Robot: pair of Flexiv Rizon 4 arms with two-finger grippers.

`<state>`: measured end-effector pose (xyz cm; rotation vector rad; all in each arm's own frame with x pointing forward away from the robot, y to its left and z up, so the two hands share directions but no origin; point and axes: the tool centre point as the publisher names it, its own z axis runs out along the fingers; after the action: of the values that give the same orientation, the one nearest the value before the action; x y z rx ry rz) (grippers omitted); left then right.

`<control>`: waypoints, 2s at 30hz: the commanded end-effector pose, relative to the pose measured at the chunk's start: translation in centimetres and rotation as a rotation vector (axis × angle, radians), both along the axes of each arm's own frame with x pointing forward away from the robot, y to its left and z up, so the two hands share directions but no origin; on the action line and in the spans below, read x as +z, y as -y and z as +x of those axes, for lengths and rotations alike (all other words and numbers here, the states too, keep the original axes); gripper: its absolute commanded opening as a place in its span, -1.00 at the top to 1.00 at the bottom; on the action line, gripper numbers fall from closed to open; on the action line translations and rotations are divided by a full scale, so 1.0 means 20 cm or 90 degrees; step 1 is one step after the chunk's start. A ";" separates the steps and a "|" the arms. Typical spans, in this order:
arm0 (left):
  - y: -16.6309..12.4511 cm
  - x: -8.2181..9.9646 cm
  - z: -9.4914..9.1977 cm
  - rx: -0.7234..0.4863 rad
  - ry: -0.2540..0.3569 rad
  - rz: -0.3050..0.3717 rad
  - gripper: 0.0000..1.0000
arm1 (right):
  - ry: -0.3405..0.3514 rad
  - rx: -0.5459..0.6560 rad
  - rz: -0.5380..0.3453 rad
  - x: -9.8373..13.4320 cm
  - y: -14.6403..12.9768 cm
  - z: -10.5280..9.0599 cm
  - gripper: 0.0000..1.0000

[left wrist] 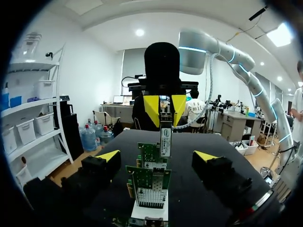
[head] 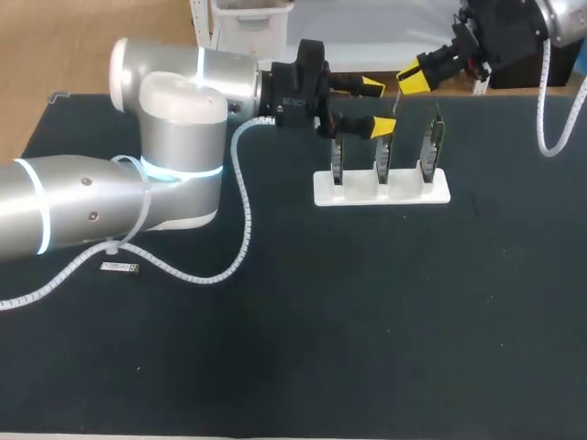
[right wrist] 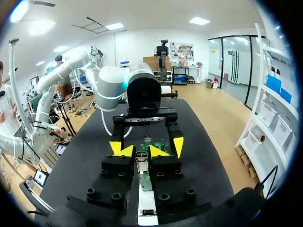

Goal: Pick up the optical module with the left hand, and insert it into the network port with the right hand.

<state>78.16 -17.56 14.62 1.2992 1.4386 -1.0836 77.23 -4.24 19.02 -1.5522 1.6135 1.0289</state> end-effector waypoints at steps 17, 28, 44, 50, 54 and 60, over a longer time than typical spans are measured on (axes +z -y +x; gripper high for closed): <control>-0.05 -0.07 -0.03 -0.022 0.041 0.187 -1.00 | 0.003 -0.001 0.005 -0.01 0.01 0.01 1.00; -0.08 -0.11 -0.03 -0.030 0.004 0.217 -1.00 | 0.003 0.002 0.004 -0.01 0.01 0.01 1.00; -0.11 -0.14 -0.02 -0.019 0.008 0.231 -1.00 | 0.004 0.003 0.001 -0.01 0.01 0.02 1.00; -0.11 -0.15 -0.02 -0.023 -0.001 0.233 -1.00 | 0.002 0.003 -0.001 -0.01 0.01 0.02 1.00; -0.11 -0.15 -0.02 -0.024 0.000 0.233 -1.00 | 0.002 0.001 0.000 -0.01 0.02 0.02 1.00; -0.10 -0.15 -0.03 -0.031 0.005 0.237 -1.00 | 0.003 0.002 -0.001 -0.01 0.02 0.03 1.00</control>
<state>77.26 -15.40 11.55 1.5927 1.6597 -0.8639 77.69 -4.57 18.80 -1.5563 1.6104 1.0254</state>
